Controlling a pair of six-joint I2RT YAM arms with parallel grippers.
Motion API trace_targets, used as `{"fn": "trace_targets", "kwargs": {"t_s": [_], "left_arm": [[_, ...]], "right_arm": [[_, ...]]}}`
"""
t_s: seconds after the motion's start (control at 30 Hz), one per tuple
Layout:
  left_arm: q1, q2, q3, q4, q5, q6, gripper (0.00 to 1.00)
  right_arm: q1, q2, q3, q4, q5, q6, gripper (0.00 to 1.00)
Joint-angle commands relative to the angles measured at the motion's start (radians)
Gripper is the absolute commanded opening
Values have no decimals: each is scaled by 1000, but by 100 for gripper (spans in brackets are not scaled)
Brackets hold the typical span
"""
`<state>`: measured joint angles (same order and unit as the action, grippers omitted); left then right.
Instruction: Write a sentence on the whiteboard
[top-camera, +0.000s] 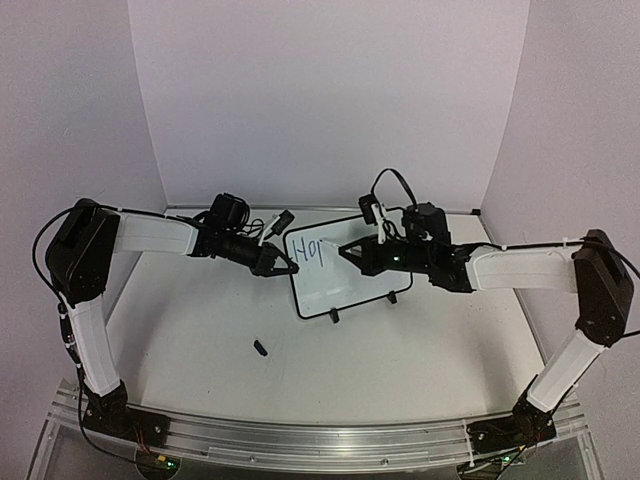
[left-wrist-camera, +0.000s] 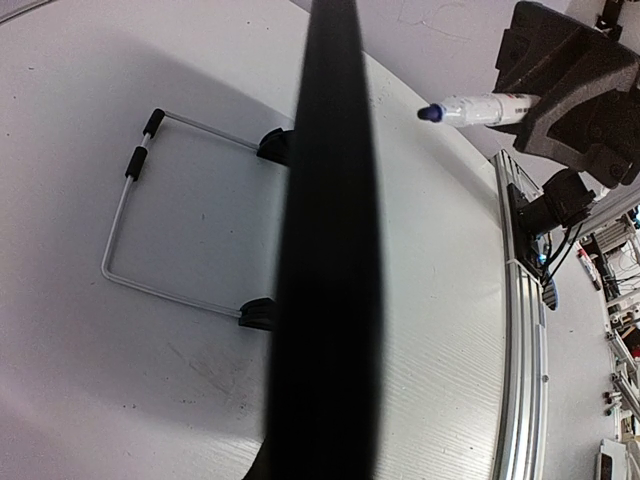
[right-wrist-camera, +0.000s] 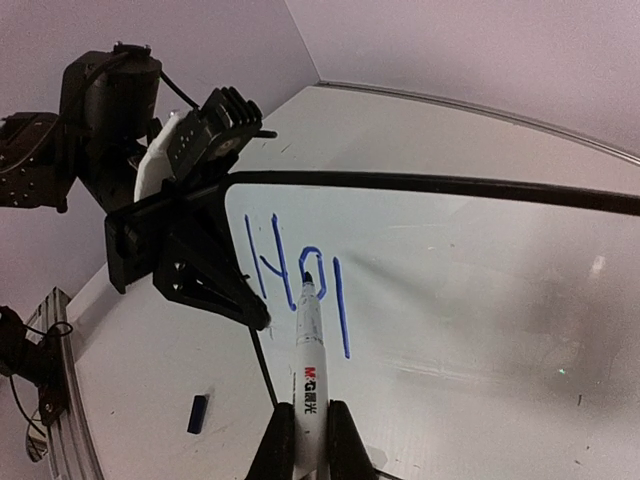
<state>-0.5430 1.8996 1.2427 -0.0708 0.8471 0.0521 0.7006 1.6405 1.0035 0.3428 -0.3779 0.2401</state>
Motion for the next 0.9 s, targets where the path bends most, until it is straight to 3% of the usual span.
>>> {"fn": "trace_targets", "kwargs": {"t_s": [0.0,0.47,0.87], "left_arm": [[-9,19,26,-49,23,-4,0],[-9,21,26,-49,23,-5,0],[-9,21,26,-49,25,-4,0]], "right_arm": [[-4,37,62,24,21,-11,0],[-4,81,87,16,63,-9,0],[-4,17,11,15,161,-6,0]]}}
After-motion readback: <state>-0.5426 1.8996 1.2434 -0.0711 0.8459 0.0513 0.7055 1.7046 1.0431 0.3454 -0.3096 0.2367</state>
